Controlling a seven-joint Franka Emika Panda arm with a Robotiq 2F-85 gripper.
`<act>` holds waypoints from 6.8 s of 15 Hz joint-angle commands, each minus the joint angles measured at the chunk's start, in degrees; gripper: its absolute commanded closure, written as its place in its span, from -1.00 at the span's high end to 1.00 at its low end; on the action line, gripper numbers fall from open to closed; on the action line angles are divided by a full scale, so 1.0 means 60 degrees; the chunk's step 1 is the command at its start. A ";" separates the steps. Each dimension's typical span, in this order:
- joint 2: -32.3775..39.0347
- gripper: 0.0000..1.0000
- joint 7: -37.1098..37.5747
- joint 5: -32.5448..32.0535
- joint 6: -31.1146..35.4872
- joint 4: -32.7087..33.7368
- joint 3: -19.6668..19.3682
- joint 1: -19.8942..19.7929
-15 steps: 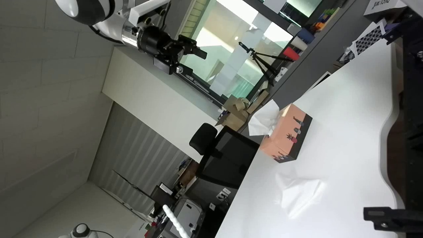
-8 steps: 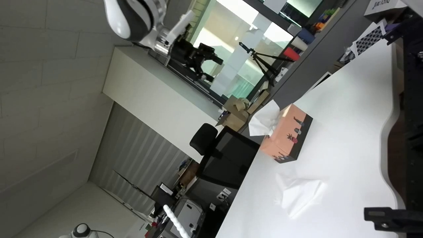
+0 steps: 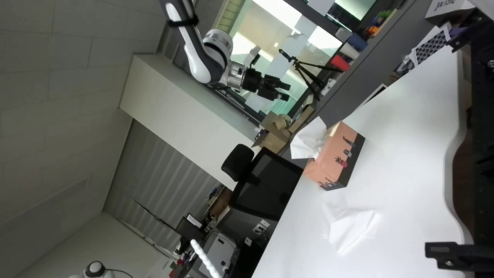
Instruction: Remove the tissue from the box.
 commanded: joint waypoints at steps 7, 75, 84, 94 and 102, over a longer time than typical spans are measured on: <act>0.1626 1.00 -0.1833 -0.0039 -0.0364 0.1658 0.0107 -0.0130; -0.0215 -1.00 -0.4878 0.1679 0.2342 -0.1202 0.1845 0.1528; 0.1067 -1.00 -0.3762 -0.0266 0.4345 -0.2904 0.1569 0.1571; 0.2552 -0.48 -0.2728 -0.1541 0.4127 -0.2622 0.1337 0.1626; 0.1898 0.47 -0.2616 -0.0982 0.3790 -0.2352 0.1431 0.1425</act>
